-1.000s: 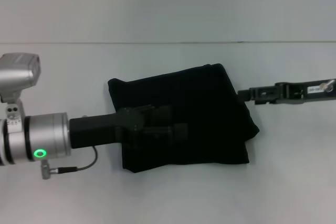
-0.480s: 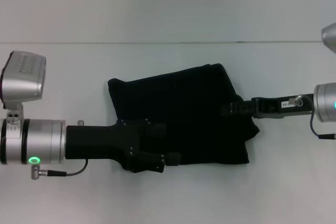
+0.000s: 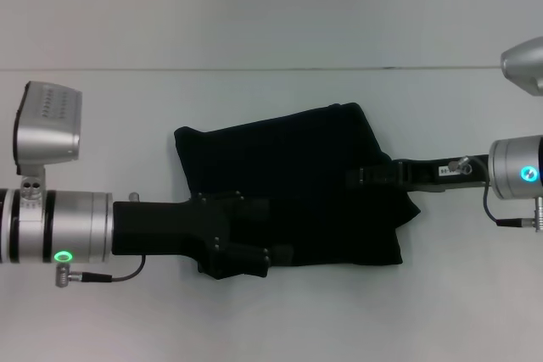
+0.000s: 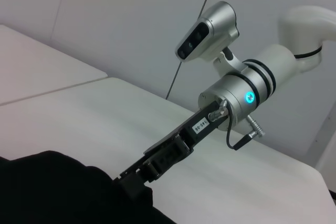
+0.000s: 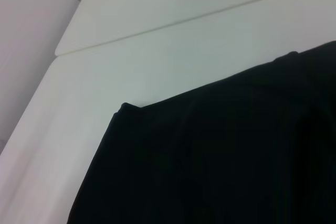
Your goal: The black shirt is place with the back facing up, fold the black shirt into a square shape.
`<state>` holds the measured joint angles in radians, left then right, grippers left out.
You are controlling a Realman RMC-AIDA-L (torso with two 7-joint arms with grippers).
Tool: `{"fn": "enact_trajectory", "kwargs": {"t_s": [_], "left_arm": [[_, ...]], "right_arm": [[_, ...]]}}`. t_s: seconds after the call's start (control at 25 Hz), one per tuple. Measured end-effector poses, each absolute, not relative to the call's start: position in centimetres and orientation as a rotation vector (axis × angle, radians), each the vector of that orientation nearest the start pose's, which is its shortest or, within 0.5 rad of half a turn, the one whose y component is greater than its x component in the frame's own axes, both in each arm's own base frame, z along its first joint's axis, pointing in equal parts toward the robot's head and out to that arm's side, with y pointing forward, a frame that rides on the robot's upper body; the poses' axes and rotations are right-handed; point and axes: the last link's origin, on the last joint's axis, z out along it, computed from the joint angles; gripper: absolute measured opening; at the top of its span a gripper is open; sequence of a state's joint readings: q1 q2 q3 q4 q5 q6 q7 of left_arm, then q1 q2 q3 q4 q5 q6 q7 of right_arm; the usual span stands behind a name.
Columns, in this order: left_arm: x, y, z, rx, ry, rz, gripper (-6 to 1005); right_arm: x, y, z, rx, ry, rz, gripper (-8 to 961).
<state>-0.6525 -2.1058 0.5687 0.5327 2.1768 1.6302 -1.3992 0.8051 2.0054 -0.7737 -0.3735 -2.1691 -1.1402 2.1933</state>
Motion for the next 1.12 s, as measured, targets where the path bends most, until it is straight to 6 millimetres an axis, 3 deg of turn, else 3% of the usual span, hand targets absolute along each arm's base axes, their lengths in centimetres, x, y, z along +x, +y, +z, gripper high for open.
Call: {"fn": "enact_trajectory", "kwargs": {"t_s": [0.36,0.8,1.0,1.12], "left_arm": [[-23.6,32.7,-3.6,-2.902,-0.697,-0.732,951],[-23.4,32.8,-3.7,-2.901,-0.700,-0.738,951],[-23.4,32.9,-3.7,-2.894,-0.705,-0.737,951],[-23.5,32.9,-3.9,-2.890,-0.716,-0.735,950]], "right_arm": [[24.4,40.3,-4.3,-2.362,1.589,0.371,897],[24.0,40.5,-4.7,-2.356,1.582,0.375,769],[24.1,40.6,-4.7,-2.349,1.583,0.372,525],[24.2,40.6,-4.7,-2.347,1.585,0.373,457]]}}
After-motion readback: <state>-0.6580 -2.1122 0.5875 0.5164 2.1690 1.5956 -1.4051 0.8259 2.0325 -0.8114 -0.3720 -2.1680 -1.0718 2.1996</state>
